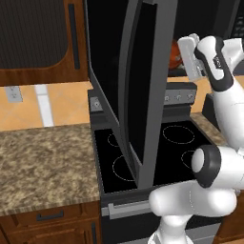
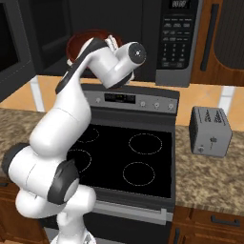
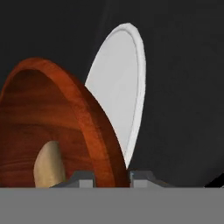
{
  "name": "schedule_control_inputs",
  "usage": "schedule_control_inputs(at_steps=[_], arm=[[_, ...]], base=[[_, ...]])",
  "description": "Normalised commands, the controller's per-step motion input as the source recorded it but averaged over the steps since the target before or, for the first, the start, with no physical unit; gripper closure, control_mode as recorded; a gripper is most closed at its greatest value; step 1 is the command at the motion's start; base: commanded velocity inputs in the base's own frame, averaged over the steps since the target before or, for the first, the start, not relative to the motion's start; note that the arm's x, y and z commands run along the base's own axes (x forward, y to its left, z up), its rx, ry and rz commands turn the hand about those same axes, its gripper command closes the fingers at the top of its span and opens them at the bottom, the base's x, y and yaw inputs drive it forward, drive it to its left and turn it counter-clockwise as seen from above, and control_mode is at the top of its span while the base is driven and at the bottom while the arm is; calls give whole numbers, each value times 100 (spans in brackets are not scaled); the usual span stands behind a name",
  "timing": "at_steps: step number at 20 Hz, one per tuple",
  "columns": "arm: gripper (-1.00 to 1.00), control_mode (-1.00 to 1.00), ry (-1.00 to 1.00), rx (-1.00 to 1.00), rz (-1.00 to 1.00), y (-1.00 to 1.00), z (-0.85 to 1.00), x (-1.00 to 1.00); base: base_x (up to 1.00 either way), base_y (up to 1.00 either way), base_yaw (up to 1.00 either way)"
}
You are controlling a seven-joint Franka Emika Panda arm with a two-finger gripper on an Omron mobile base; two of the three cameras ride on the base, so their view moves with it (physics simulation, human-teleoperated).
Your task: Pick the sweet potato from the sink and place it in the bowl. Then pick the bowl and place it in the microwave. Then close the microwave door and press the start button.
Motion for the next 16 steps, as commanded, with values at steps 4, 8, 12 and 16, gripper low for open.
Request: schedule_control_inputs(at_steps=[4,8,12,16], arm=[[100,-100,15,0,-3,23,44,36],[100,-100,9,0,-6,15,8,12],[100,-100,0,0,-3,0,-16,0],[100,-100,1,-1,-2,2,-27,1]], base=[[0,0,0],[0,0,0],[0,0,0],[0,0,0]])
